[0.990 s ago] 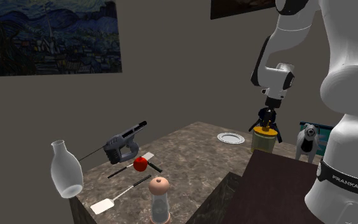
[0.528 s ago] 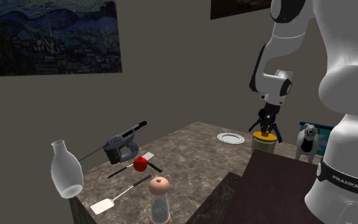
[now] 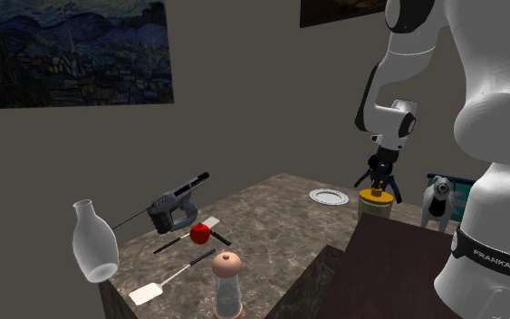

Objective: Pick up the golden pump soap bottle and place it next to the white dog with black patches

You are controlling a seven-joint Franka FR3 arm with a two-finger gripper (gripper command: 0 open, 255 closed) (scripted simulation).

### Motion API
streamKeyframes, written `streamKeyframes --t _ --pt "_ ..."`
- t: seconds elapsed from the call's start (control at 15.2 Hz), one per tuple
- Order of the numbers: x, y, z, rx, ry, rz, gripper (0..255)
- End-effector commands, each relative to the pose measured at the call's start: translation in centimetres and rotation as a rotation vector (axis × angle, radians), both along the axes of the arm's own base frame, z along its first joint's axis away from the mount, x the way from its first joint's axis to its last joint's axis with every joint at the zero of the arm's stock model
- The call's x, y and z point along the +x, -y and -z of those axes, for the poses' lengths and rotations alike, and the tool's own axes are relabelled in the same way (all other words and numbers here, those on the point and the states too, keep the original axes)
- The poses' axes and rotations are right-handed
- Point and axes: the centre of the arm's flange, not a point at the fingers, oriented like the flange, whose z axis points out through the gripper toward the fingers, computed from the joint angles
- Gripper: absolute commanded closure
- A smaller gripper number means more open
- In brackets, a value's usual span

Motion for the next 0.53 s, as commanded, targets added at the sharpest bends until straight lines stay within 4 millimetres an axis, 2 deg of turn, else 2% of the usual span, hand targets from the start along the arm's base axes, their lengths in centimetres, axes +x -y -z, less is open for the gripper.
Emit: streamKeyframes --t 0.0,0.2,0.46 --pt "0.0 0.0 0.0 0.000 0.000 0.000 0" --pt "0.0 0.0 0.0 0.000 0.000 0.000 0" --pt "-0.8 0.1 -4.9 0.000 0.000 0.000 0"
